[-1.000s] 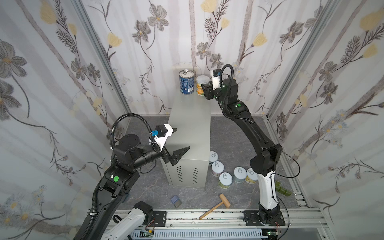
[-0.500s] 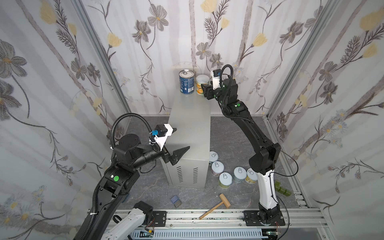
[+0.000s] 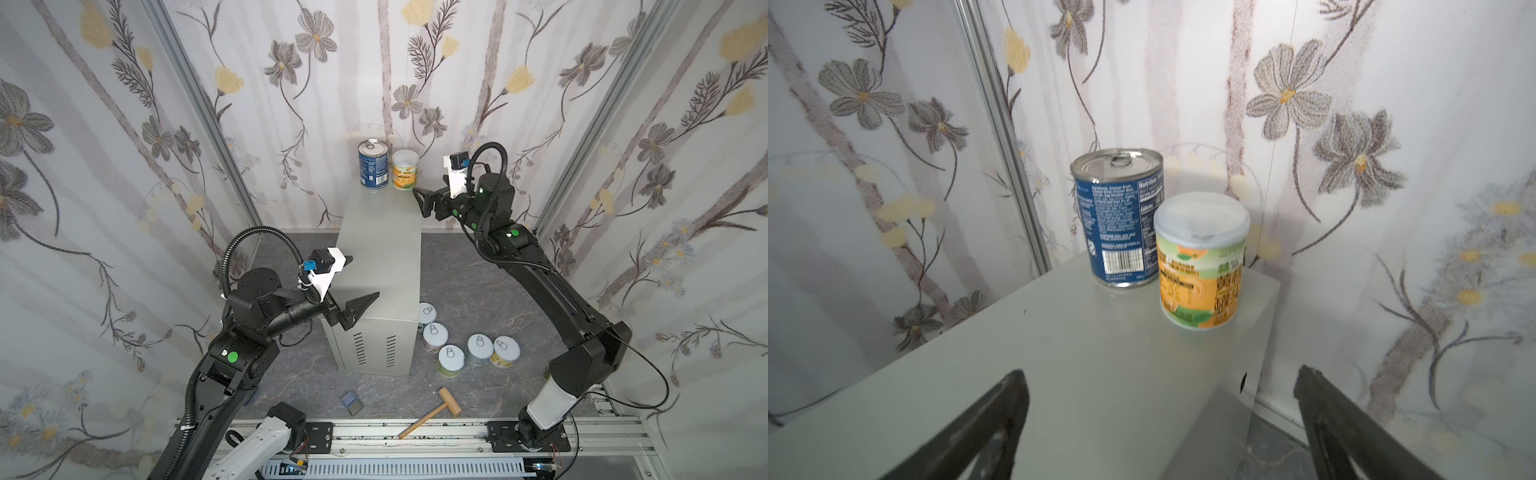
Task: Place and organize the canned foods onto the counter
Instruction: 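Open the right gripper and withdraw it from the orange-label can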
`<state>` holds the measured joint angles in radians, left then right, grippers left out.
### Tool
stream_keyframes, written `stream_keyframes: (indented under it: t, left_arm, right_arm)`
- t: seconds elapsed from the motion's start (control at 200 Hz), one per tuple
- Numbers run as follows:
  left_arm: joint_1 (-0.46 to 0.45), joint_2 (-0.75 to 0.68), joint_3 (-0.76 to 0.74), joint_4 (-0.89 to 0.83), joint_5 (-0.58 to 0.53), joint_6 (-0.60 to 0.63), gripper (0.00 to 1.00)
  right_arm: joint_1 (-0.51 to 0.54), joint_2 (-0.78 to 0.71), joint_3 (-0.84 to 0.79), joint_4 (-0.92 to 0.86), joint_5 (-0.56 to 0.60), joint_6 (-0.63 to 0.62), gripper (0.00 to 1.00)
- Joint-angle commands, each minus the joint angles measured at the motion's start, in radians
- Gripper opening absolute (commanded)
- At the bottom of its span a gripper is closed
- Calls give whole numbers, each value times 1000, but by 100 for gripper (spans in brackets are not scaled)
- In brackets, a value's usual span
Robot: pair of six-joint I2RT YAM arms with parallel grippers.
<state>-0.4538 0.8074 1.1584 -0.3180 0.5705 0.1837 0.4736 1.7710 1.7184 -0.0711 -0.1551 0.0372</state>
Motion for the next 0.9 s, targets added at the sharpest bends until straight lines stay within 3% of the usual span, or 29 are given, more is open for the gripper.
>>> stream_keyframes:
  t: [0.0,0.21,0.43,0.634,0.894]
  left_arm:
    - [1,-5,-3,49,-18,-1,100]
    - [2,-5,-2,45,-89,4,100]
    - [2,-27,-26,80,-293,10,100]
    - [1,-30,-12,59,-398,27,100]
    - [3,-8,13,31,-487,13,100]
  right_arm:
    - [2,-149,-176,51,7,18,100]
    - [2,-473,-526,-15,138,43,100]
    - [1,-679,-749,-123,285,141,100]
    - [7,-699,-835,-230,263,209,100]
    - [81,-613,-942,-152,179,236,100]
